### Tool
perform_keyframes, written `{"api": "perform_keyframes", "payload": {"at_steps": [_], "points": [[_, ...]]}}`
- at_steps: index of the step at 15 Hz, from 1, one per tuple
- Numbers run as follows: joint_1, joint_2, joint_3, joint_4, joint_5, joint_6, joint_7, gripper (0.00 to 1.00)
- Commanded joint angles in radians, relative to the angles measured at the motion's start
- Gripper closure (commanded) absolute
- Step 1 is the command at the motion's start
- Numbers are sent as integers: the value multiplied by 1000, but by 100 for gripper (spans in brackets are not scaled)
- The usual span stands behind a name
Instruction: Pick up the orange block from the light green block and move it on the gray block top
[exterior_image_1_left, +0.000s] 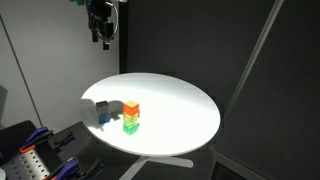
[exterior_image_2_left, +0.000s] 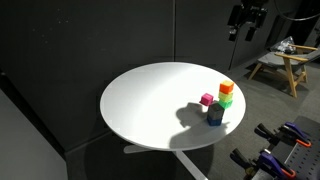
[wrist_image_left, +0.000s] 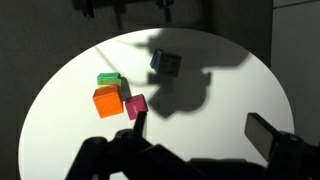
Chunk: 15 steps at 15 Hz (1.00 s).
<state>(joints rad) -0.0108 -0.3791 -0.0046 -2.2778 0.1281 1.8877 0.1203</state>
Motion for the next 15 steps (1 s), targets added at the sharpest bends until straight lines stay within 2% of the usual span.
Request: {"api": "perform_keyframes", "payload": {"at_steps": [1,7,15], "points": [[-25,27,-31,49,-50,-48,-72,0],[-55,86,-62,36,-87,0,-88,0],[-65,260,-62,57,-150,112,-57,0]]}}
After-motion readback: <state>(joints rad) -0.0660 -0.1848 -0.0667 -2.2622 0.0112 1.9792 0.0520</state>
